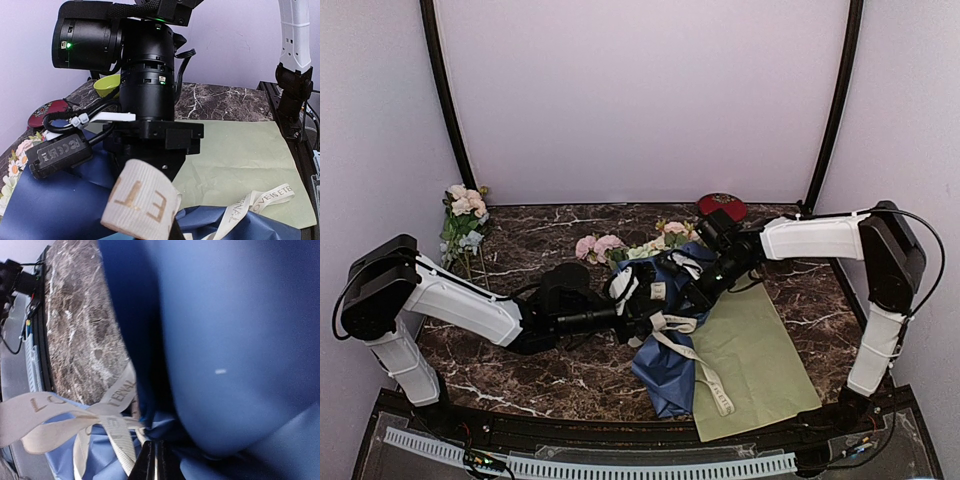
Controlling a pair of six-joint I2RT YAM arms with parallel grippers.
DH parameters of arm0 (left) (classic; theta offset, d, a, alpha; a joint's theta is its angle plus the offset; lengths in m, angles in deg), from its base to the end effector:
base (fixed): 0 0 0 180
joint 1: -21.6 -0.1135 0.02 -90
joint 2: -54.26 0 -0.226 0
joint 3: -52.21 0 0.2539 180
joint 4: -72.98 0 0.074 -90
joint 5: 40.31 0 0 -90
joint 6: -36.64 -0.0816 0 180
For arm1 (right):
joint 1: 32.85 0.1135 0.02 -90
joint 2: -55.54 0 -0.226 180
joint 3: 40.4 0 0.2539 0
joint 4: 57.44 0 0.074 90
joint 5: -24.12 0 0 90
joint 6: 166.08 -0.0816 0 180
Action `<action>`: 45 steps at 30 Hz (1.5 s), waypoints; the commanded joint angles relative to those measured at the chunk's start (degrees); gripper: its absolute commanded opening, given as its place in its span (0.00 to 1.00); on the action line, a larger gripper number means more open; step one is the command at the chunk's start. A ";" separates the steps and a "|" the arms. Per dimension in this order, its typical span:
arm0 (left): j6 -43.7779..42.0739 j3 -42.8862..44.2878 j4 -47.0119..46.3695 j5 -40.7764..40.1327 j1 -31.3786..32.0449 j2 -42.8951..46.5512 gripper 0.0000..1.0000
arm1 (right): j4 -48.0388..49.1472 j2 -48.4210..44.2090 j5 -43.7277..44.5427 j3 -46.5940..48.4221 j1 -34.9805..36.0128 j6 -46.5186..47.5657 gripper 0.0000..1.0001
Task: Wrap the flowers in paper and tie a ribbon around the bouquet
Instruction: Cross the half-tied ribbon over the folded bouquet.
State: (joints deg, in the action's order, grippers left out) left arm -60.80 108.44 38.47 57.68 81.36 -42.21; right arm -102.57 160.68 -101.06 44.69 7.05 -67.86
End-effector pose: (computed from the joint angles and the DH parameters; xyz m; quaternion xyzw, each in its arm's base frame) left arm 0.1883 -0.3455 0.1586 0.4483 0.5903 -0.3414 0.5779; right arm 0.2588 0.2776 0.1169 -0.4389 0.8236 0.3399 0.1165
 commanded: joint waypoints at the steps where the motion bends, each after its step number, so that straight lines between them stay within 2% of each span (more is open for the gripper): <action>1: -0.25 -1.13 -1.48 0.27 -0.27 2.22 0.00 | -2.91 0.35 -7.12 0.26 1.07 4.13 0.05; 5: -0.02 -1.30 -1.47 0.06 -0.42 1.94 0.00 | -3.34 1.35 -11.21 0.63 1.49 5.66 0.06; 15: 0.73 -2.09 -1.79 -0.59 -1.12 1.18 0.00 | -3.06 2.56 -11.10 1.21 1.43 5.13 0.11; 26: 1.23 -2.56 -2.06 -0.96 -1.54 0.83 0.00 | 4.20 -4.40 -12.43 -3.91 0.78 -1.51 0.32; 29: 1.60 -2.58 -2.18 -1.10 -1.75 0.88 0.00 | 4.73 -4.12 -10.66 -4.78 0.84 -2.36 0.34; 37: 3.16 -3.13 -2.34 -1.81 -2.47 0.89 0.00 | 3.87 -1.95 -6.65 -3.70 1.32 -2.50 0.32; 43: 5.68 -3.74 -2.06 -1.48 -3.66 0.70 0.00 | 3.88 -1.46 -4.65 -3.73 1.40 -2.84 0.22; 45: 5.71 -3.85 -1.90 -1.42 -3.85 0.71 0.00 | 3.97 -1.28 -5.08 -3.66 1.45 -3.06 0.11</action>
State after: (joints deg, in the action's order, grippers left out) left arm -56.71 105.56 37.75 56.23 78.20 -42.21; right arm -99.40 158.52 -107.00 40.49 8.03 -70.59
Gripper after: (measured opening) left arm 0.004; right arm 0.194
